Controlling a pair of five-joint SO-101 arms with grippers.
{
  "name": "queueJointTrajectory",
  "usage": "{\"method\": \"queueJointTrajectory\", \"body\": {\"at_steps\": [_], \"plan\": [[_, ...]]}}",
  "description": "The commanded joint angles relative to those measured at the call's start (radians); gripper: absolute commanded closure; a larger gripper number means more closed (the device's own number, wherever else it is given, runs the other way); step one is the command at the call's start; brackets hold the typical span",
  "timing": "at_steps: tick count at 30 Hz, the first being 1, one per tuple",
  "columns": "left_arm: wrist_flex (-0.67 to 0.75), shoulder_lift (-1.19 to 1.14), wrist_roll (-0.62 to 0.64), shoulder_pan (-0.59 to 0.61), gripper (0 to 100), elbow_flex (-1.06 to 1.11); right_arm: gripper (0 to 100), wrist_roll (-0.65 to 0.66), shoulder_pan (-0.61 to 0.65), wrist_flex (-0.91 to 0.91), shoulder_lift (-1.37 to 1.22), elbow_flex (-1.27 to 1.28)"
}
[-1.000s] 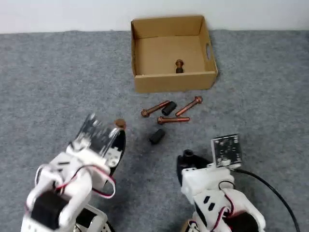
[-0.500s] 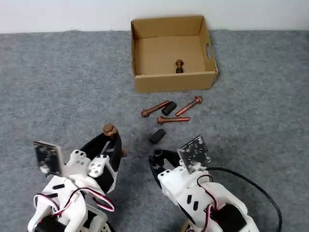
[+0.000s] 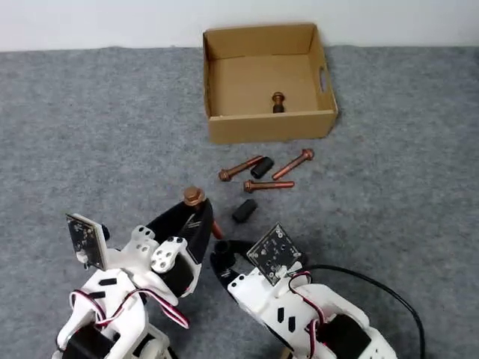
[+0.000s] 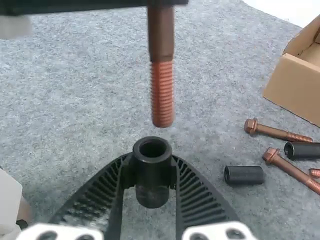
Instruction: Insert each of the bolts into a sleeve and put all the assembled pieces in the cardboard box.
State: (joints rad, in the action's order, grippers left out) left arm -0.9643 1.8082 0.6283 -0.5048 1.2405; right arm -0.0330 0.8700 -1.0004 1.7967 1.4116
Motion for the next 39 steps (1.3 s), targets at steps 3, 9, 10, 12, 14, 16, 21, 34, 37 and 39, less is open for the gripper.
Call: {"method": "queueJointTrajectory", "body": {"at_steps": [3, 9, 10, 12, 14, 16, 21, 34, 37, 39], "plan": [[-0.006, 0.005, 0.005, -0.006, 99, -0.01, 99.1, 0.012, -0.053, 0.028, 0.012, -0.043], [-0.02, 0.002, 0.005, -0.084, 99, 0.024, 99.1, 0.012, -0.053, 0.028, 0.005, -0.071], [-0.005, 0.002, 0.005, -0.1, 99, 0.039, 99.1, 0.012, -0.053, 0.028, 0.005, -0.071], [0.034, 0.002, 0.003, -0.103, 99, 0.067, 99.1, 0.012, -0.053, 0.028, 0.005, -0.074], [0.057, 0.002, 0.0, -0.101, 99, 0.093, 99.1, 0.012, -0.053, 0.028, 0.005, -0.074], [0.064, 0.002, -0.032, -0.101, 99, 0.116, 99.1, 0.012, -0.053, 0.028, 0.005, -0.074], [0.04, 0.002, -0.069, -0.101, 99, 0.137, 99.1, 0.012, -0.053, 0.028, 0.01, -0.075], [0.028, 0.005, -0.126, -0.055, 99, 0.136, 99.1, 0.014, -0.058, 0.022, 0.01, -0.091], [0.041, 0.005, -0.144, -0.014, 99, 0.136, 99.1, 0.014, -0.058, 0.021, 0.01, -0.091], [0.018, 0.006, -0.184, -0.025, 99, 0.131, 99.1, 0.014, -0.058, 0.021, 0.01, -0.091]]}}
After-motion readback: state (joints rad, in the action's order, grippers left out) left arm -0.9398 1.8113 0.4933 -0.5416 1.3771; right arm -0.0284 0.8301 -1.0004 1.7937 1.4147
